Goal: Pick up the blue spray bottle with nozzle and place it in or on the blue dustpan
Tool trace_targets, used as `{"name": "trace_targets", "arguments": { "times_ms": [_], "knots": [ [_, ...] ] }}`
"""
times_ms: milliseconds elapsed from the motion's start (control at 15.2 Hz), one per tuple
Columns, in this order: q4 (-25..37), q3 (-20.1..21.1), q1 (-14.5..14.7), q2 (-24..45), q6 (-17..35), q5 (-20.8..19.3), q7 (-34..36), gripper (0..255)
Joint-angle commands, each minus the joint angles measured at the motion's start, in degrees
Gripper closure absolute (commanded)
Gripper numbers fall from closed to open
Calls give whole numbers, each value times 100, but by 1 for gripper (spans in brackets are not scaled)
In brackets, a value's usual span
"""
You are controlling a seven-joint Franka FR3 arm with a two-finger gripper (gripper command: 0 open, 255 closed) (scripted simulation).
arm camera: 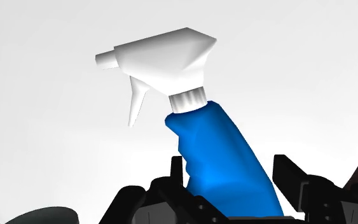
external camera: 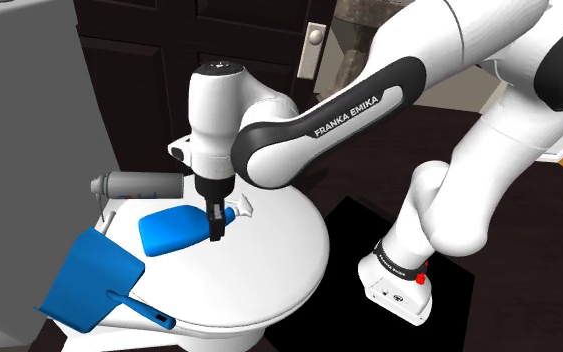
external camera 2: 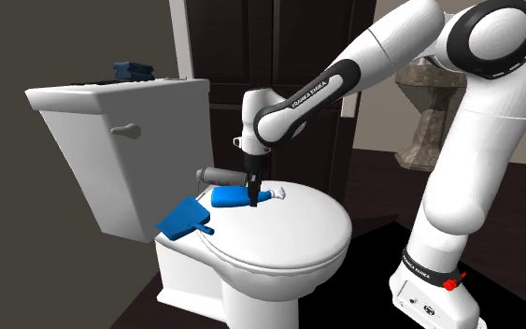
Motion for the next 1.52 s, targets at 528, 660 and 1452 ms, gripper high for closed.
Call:
{"name": "trace_targets", "arguments": {
  "times_ms": [528, 660, 1452],
  "knots": [
    [395, -38, -4, -399, -785, 94, -55, 255],
    [491, -47, -5, -461, -942, 105, -61, 255],
    [1167, -99, -19, -725, -1875, 136, -71, 255]
  ]
}}
